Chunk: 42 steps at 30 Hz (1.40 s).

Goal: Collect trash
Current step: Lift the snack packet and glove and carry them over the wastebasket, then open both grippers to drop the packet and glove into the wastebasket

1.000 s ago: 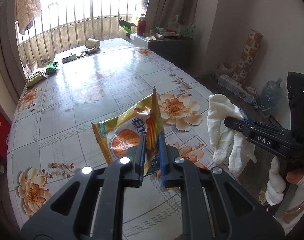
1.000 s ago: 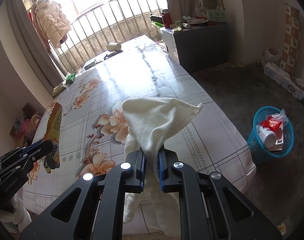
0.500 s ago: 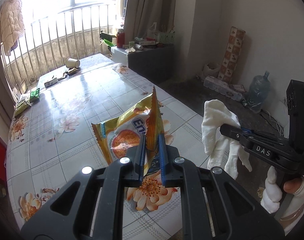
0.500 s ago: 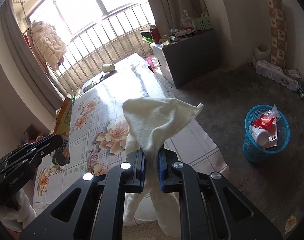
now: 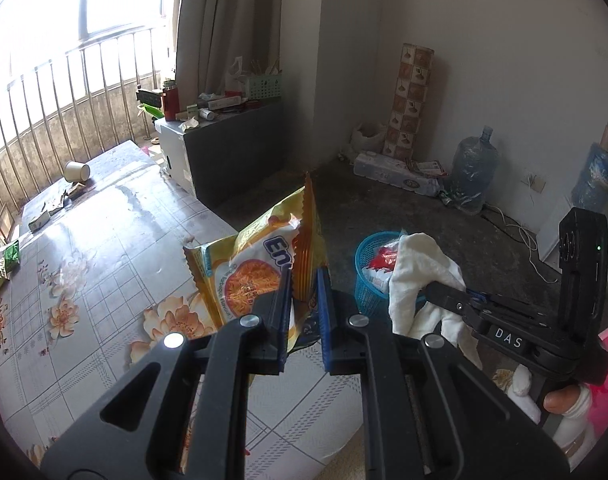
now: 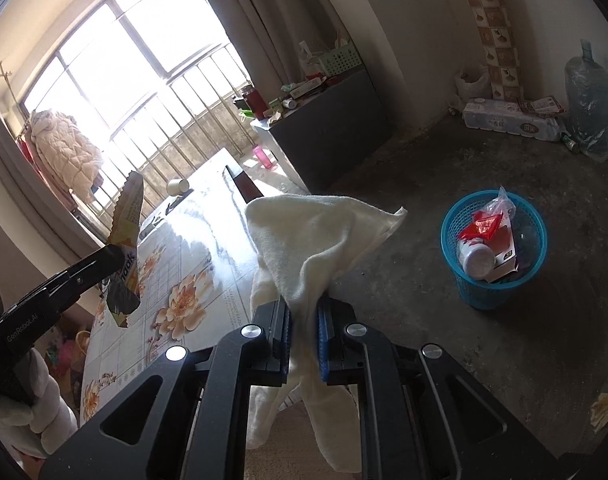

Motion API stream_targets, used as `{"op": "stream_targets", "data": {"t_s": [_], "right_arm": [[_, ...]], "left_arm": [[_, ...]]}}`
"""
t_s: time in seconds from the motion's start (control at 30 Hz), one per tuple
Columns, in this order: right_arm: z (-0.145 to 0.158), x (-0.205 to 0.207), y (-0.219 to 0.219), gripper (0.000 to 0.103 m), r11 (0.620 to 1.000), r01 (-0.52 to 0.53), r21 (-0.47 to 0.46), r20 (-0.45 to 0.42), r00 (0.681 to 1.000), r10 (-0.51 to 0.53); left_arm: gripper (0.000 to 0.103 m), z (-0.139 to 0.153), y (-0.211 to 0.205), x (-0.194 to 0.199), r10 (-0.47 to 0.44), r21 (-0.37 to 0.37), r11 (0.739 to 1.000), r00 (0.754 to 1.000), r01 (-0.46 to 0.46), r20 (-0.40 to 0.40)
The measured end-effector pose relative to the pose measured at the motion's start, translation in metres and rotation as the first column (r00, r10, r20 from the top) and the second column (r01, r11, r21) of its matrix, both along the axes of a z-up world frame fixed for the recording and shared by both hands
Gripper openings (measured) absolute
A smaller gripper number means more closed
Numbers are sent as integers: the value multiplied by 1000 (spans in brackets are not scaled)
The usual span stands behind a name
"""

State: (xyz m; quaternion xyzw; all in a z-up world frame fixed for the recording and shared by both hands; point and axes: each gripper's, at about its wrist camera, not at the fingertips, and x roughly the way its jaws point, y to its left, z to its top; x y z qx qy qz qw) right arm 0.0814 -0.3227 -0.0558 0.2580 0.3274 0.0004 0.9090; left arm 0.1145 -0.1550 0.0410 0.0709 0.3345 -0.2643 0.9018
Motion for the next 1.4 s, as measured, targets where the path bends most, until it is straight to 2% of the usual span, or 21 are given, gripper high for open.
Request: {"op": "stream_targets", "data": {"t_s": [0.3, 0.4, 0.57, 0.77, 0.9, 0.97, 1.03, 1.1, 1.17, 1.23, 1.3, 1.4], "right_arm": [[-15, -27, -84, 11, 979, 201, 25, -11, 980, -201], [-28, -34, -113, 11, 964, 265, 34, -35, 964, -264], [-55, -41, -151, 11, 936, 349, 46, -90, 935, -344], [-91, -38, -182, 11, 907, 415, 67, -166, 901, -400], [-111, -35, -200, 11, 891, 447, 80, -206, 882, -424], [-118, -35, -207, 11, 884, 461, 82, -221, 873, -435], [-122, -36, -214, 11, 877, 474, 80, -233, 864, -446], [-126, -38, -220, 11, 871, 486, 79, -243, 856, -456], [-130, -41, -224, 11, 866, 494, 76, -255, 849, -462], [-134, -42, -228, 11, 863, 499, 74, -269, 843, -465], [-137, -42, -231, 11, 862, 502, 72, -281, 840, -465], [-139, -42, -234, 11, 862, 502, 65, -286, 837, -466]], "left_arm": [[11, -2, -86, 34, -145, -21, 989, 987, 144, -66], [11, -9, -114, 55, -180, -42, 983, 975, 176, -128], [11, -36, -167, 95, -221, -68, 975, 942, 210, -255], [11, -88, -235, 146, -234, -45, 971, 882, 236, -409], [11, -133, -283, 177, -230, -42, 969, 827, 243, -514], [11, -154, -307, 191, -221, -35, 970, 812, 240, -540], [11, -176, -332, 200, -200, -5, 972, 814, 236, -546], [12, -197, -355, 208, -179, 30, 973, 829, 229, -530], [16, -221, -377, 216, -145, 82, 973, 844, 217, -516], [23, -243, -390, 223, -114, 110, 974, 846, 199, -522], [28, -261, -397, 231, -84, 129, 975, 837, 181, -541], [37, -271, -393, 239, -65, 110, 981, 801, 161, -595]]}}
